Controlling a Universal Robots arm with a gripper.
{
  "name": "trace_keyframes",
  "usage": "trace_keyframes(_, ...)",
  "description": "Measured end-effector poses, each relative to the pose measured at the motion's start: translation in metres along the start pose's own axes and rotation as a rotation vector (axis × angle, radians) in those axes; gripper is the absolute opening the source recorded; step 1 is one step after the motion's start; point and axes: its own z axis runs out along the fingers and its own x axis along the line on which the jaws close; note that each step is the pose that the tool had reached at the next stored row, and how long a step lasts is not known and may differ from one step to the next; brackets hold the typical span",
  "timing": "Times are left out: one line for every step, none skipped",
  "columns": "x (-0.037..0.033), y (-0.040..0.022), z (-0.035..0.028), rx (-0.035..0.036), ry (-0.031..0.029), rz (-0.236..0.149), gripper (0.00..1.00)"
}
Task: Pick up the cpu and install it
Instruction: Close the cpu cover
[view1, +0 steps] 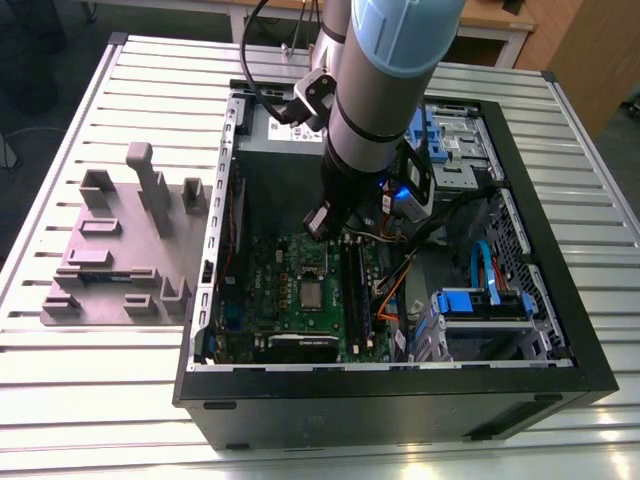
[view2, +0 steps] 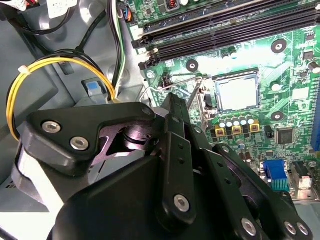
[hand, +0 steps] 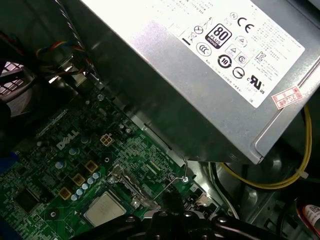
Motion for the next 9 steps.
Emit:
trace_keyframes(0.0004, -0.0004, -0.0001, 0.0001, 0.0001, 0.0, 0.1)
trace_keyframes(0.0008, -0.0008, -0.0002, 0.0, 0.0, 0.0, 0.1)
trace_keyframes(0.0012, -0.0013, -0.0003, 0.0, 0.0, 0.0, 0.1)
trace_keyframes(0.0016, -0.0017, -0.0005, 0.0001, 0.0, 0.0, 0.1)
trace_keyframes(0.0021, -0.0022, -0.0007, 0.0, 0.0001, 0.0, 0.1)
trace_keyframes(0.0026, -0.0027, -0.0008, 0.0001, 0.0001, 0.0, 0.1)
trace_keyframes(0.003, -0.0031, -0.0009, 0.0, 0.0001, 0.0, 0.1)
trace_keyframes(0.0032, -0.0034, -0.001, 0.0, 0.0001, 0.0, 0.1)
trace_keyframes(0.0035, -0.0037, -0.0011, 0.0, 0.0, 0.0, 0.1)
